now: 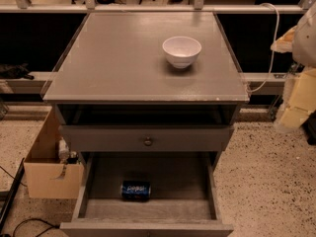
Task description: Pick pepsi can from middle drawer and place on counter
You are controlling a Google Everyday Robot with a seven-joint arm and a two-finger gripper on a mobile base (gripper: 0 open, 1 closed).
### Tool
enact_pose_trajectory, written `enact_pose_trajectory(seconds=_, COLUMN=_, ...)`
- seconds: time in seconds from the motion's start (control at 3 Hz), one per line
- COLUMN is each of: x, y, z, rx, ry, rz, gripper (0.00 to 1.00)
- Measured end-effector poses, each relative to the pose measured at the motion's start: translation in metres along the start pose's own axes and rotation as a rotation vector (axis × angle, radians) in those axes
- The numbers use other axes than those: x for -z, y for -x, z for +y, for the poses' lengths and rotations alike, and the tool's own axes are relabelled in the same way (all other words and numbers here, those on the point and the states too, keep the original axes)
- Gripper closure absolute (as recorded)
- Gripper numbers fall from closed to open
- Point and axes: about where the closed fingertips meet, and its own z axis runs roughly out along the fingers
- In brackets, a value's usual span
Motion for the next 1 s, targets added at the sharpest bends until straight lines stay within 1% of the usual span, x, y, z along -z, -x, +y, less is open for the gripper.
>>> enact_pose_trajectory(seconds=0.33, x=0.0, y=0.0, z=0.0, rx=0.0, ry=0.0, rz=0.0, gripper=0.0)
enact_pose_trajectory(seconds=0.67, x=0.002, y=0.0, z=0.002, rx=0.014, ry=-0.024, rz=-0.028, gripper=0.0)
enact_pose_trajectory(seconds=1.0, x=-0.021, y=-0.024, z=0.009, rx=-0.027, ry=-0.019, rz=-0.126, gripper=0.0)
